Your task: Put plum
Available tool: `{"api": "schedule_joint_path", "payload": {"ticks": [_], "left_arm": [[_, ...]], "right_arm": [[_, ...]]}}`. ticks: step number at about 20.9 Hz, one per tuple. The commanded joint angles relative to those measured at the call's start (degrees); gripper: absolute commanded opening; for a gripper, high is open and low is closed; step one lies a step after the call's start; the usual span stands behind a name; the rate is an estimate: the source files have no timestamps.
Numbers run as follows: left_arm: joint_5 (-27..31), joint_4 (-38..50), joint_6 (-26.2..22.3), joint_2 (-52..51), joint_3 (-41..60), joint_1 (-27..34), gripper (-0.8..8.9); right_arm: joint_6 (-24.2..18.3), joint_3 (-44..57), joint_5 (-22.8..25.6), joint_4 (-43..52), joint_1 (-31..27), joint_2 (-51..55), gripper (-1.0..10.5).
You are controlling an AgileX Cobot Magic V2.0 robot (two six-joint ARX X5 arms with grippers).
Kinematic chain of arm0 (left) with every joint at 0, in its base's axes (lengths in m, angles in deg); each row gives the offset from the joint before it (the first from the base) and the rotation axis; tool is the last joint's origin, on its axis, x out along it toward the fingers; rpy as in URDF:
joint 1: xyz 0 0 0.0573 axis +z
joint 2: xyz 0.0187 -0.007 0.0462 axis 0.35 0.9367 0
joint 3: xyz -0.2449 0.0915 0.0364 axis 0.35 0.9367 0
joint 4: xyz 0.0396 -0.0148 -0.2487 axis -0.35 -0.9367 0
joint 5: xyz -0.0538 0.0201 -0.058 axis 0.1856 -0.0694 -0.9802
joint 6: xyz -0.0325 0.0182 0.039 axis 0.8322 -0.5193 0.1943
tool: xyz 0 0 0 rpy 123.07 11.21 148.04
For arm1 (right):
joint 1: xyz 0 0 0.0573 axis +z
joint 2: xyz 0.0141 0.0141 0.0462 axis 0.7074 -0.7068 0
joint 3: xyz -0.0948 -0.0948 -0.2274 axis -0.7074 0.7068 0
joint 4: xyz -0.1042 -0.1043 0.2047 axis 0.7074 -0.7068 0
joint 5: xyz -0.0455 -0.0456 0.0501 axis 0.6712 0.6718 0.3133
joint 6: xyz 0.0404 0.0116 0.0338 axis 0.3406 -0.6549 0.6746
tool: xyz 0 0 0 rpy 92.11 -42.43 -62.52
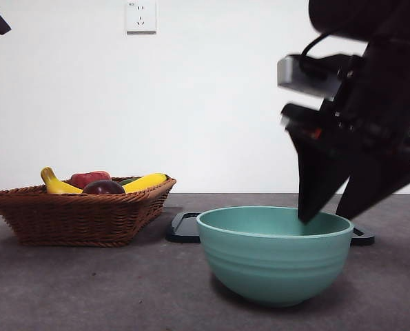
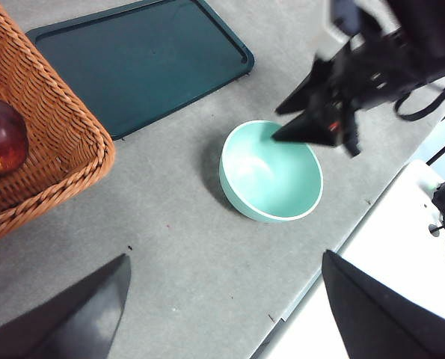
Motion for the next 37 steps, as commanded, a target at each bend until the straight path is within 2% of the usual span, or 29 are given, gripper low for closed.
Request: {"api": "schedule_joint_path", "payload": {"ticks": [1,4,6,11,17,32,34,37], "left_arm": [[-0.3,0.4,-0.7,0.3,-1.1,-0.2,4.05],[-0.3,0.4,-0.7,0.3,-1.1,-0.2,4.05],[-0.3,0.5,-0.7,0.3,-1.1,-0.2,4.05],[-0.3,0.5,-0.7,0.3,-1.1,-0.2,4.05],[-0.3,0.5,-0.7,0.3,-1.1,-0.2,4.05],[-0.3,0.5,-0.7,0.3,-1.1,-0.2,3.96],[-0.3,0.5,-0.7,0.3,-1.1,-0.2,3.44],[-0.3,0.5,-0.7,0.3,-1.1,-0.2,1.2]], "right_arm": [[0.3,-2.6,1.5,-1.4,0.2,3.7,2.6],[0.2,-4.7,2.1,-3.1,-0.2,10.1,2.6],[0.2,-5.6,0.8,-3.9,-0.2,14.6,2.6],[0.6,-6.1,-10.7,-7.8,-0.2,24.8,2.6],[0.5,-6.1,-15.7,-19.2,-0.2,30.7,2.6],[-0.2,-6.1,-15.7,-21.4,-0.2,31.3,2.6],[-0.7,-6.1,-15.7,-21.4,-0.2,31.3,2.6],[-1.0,-6.1,-15.7,-21.5,-0.2,31.3,1.3]]}}
